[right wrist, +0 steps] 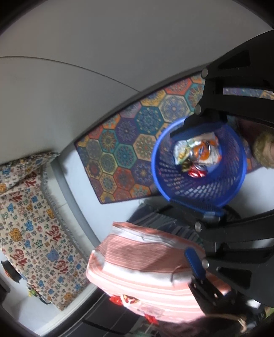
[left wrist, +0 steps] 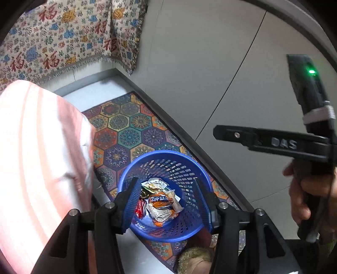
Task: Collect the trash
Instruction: 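Carry can and snack bar to the blue basket and open both tools, then move both tools back over the table toward the clear plastic box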
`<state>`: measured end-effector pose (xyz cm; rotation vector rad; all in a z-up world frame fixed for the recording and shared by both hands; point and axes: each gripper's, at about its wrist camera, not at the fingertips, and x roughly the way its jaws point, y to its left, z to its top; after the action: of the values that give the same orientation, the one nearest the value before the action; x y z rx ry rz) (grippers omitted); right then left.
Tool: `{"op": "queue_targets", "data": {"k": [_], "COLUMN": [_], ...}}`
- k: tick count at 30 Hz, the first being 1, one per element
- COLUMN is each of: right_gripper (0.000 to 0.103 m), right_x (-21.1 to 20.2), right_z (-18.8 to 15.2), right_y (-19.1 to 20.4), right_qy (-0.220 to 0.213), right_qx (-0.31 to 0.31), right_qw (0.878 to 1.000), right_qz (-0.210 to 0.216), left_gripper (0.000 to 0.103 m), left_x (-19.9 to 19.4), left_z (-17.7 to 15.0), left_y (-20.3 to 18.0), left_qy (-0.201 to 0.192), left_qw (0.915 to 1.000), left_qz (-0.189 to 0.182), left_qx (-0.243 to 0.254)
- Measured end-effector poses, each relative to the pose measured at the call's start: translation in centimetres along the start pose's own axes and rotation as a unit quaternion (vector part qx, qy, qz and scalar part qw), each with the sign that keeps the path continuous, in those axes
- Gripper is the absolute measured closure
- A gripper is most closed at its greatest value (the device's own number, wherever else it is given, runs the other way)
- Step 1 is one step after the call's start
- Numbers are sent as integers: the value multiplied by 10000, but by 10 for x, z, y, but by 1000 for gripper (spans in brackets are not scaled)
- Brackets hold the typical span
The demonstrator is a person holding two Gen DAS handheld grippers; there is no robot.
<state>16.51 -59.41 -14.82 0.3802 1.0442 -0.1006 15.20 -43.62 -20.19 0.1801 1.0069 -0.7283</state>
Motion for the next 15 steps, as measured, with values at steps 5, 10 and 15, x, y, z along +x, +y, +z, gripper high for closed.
{"op": "queue_targets", "data": {"k": [5, 10, 15], "right_gripper": [27, 26, 25], "right_x": [-12, -21, -23], "right_z": [5, 6, 0], "right_y": [21, 60, 125], "right_qy": [-423, -742, -977], "right_qx": [-284, -649, -1248], "right_qw": [9983, 9951, 9871], "right_qz": [-277, -128, 243], "left_gripper": [45, 45, 42], "left_x": [-43, -93, -139], "left_z": [-15, -46, -84], "left_y": [15, 58, 124], "left_qy": [-329, -560, -588], "left_qw": [9992, 9957, 9867], "left_qz": [209, 690, 1378], "left_qx": [-39, -251, -636]}}
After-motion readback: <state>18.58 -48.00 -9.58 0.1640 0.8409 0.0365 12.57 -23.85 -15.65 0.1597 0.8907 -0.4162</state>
